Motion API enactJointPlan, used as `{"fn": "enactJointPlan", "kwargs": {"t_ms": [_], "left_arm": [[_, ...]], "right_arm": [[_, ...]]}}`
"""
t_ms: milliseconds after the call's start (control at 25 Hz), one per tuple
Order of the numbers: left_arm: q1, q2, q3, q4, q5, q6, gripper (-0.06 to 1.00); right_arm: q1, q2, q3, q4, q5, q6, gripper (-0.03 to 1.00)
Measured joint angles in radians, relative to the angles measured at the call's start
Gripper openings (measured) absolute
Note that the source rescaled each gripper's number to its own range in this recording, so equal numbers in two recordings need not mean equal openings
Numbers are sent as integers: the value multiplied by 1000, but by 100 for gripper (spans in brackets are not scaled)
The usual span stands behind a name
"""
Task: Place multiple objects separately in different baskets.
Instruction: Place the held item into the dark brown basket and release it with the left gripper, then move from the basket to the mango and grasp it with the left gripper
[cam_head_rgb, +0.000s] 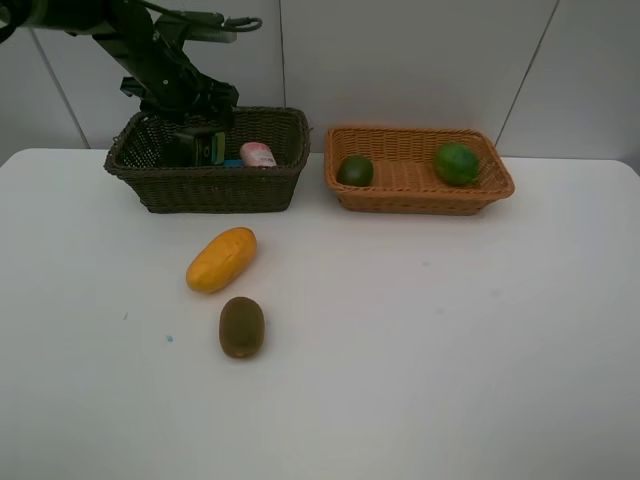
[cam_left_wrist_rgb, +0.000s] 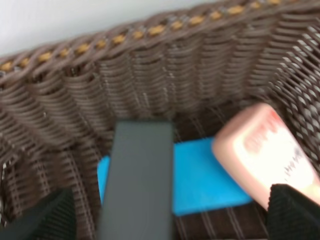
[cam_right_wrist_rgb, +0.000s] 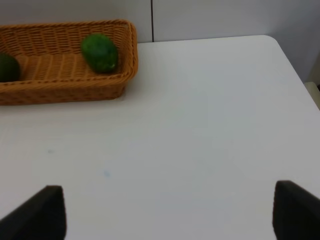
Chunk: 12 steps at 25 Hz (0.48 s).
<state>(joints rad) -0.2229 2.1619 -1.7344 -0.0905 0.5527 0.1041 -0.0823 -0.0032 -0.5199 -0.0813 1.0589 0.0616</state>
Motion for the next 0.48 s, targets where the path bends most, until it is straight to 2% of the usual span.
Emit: {"fn": "enactJointPlan", "kwargs": {"t_ms": [280, 480], "left_arm": [[-15, -117, 0, -3, 197, 0, 99], [-23, -197, 0, -4, 376, 33, 100]], "right_arm": [[0, 0, 0, 0, 0, 0, 100], [0, 0, 0, 0, 0, 0, 100]]}}
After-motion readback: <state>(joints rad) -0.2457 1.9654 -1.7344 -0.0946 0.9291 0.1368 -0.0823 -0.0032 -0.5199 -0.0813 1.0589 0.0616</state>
